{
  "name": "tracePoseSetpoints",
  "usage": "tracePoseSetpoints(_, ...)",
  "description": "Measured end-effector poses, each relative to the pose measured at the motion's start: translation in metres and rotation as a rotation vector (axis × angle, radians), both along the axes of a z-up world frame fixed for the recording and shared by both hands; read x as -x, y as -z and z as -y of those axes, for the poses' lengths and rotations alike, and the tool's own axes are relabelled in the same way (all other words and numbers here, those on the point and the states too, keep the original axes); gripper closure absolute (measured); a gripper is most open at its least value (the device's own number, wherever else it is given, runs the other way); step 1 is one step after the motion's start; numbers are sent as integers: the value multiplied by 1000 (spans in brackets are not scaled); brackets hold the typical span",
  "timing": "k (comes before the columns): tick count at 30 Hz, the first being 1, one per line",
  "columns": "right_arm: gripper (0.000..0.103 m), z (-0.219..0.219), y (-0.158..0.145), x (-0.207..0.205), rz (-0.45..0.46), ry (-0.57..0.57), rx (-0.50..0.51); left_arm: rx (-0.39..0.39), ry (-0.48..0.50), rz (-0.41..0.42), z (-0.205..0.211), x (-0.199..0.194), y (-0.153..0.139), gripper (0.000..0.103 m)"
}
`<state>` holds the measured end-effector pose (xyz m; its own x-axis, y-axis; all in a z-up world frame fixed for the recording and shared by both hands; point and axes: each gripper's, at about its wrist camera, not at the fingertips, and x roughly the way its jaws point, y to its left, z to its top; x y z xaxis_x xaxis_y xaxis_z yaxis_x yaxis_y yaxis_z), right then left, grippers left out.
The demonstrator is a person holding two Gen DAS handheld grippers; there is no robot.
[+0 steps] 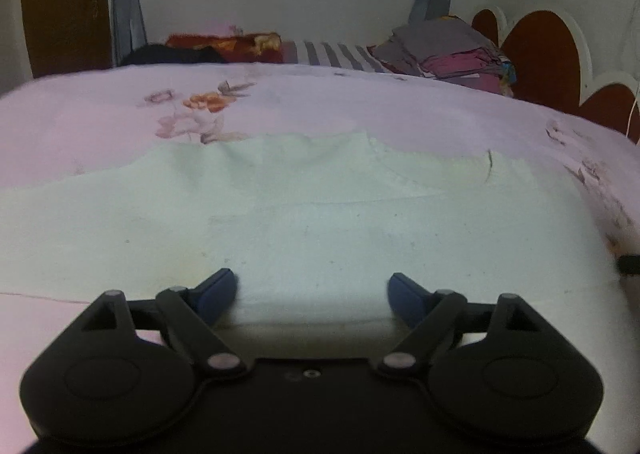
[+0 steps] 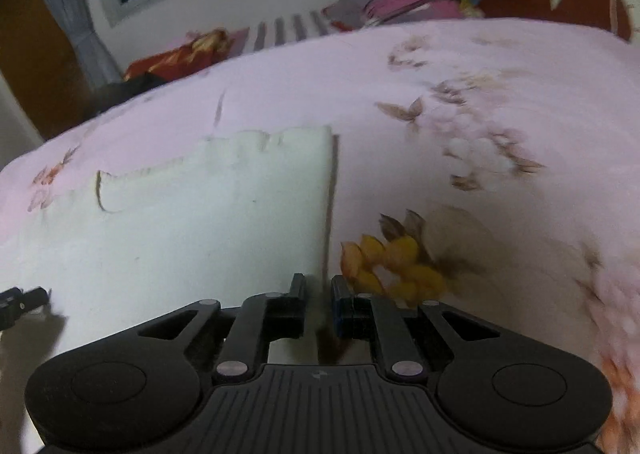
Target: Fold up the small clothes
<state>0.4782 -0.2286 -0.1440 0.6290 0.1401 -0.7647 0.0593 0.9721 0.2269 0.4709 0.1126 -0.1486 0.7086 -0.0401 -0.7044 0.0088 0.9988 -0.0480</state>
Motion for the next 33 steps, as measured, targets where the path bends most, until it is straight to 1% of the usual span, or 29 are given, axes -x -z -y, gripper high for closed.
tracePoseSetpoints(1, 92, -6, -5, 8, 30, -12, 19, -9, 9, 8, 2, 2, 0, 15)
tracePoseSetpoints(2, 92, -12, -8, 13, 56, -29, 40, -4, 20, -4, 3, 1, 3, 14)
tracePoseSetpoints(3, 92, -19, -6, 15, 60, -43, 58, -3, 17, -19, 4, 1, 6, 15)
tracePoseSetpoints(4, 92, -25, 1, 11, 21, -55, 72, -8, 17, -13, 4, 2, 5, 15)
tracePoseSetpoints(5, 92, -28, 9, 5, -45, -45, 78, -8, 22, -10, 4, 4, 3, 15)
tracePoseSetpoints(6, 92, -28, 8, 6, -39, -25, 74, -5, 17, 3, 0, 8, -1, 15)
tracePoseSetpoints(8, 92, -29, -6, 13, 7, -5, 59, 18, -32, 22, -18, 20, -5, 15)
tracePoseSetpoints(10, 92, -29, -16, 19, 44, 19, 34, 65, -108, 19, -48, 32, -5, 17)
tracePoseSetpoints(11, 87, -29, -18, 20, 46, 33, 19, 81, -161, 17, -68, 39, -4, 17)
tracePoseSetpoints(12, 76, -30, -18, 20, 41, 44, 2, 87, -214, 17, -87, 46, -4, 17)
tracePoseSetpoints(13, 36, -31, -18, 20, 39, 55, -8, 86, -271, 22, -107, 53, -4, 17)
tracePoseSetpoints(14, 25, -32, -19, 20, 55, 69, -16, 86, -338, 28, -129, 60, -4, 17)
tracePoseSetpoints(15, 26, -33, -21, 20, 76, 71, -30, 96, -404, 30, -153, 66, -4, 17)
tracePoseSetpoints(17, 26, -41, -24, 22, 85, 66, -39, 145, -522, 29, -199, 75, -3, 24)
tracePoseSetpoints(18, 31, -44, -25, 22, 91, 65, -40, 188, -572, 37, -223, 79, -2, 30)
tracePoseSetpoints(20, 62, -51, -25, 21, 102, 61, -56, 300, -673, 74, -265, 86, 0, 36)
tracePoseSetpoints(21, 69, -55, -24, 20, 101, 62, -59, 370, -726, 100, -285, 90, 2, 43)
tracePoseSetpoints(22, 75, -60, -25, 20, 100, 68, -54, 448, -774, 130, -303, 94, 5, 46)
tracePoseSetpoints(23, 75, -63, -25, 18, 98, 75, -47, 513, -811, 154, -317, 97, 8, 46)
tracePoseSetpoints(25, 75, -67, -25, 15, 85, 90, -66, 646, -879, 207, -344, 100, 15, 46)
tracePoseSetpoints(27, 75, -68, -25, 12, 80, 113, -85, 722, -915, 253, -362, 100, 23, 46)
tracePoseSetpoints(28, 75, -70, -26, 11, 76, 116, -89, 746, -924, 271, -370, 98, 25, 46)
tracePoseSetpoints(30, 75, -71, -27, 10, 76, 119, -92, 764, -923, 290, -382, 91, 28, 46)
tracePoseSetpoints(32, 75, -75, -29, 11, 79, 112, -87, 729, -920, 287, -391, 80, 27, 55)
tracePoseSetpoints(33, 75, -76, -30, 11, 80, 110, -85, 702, -919, 278, -396, 75, 27, 64)
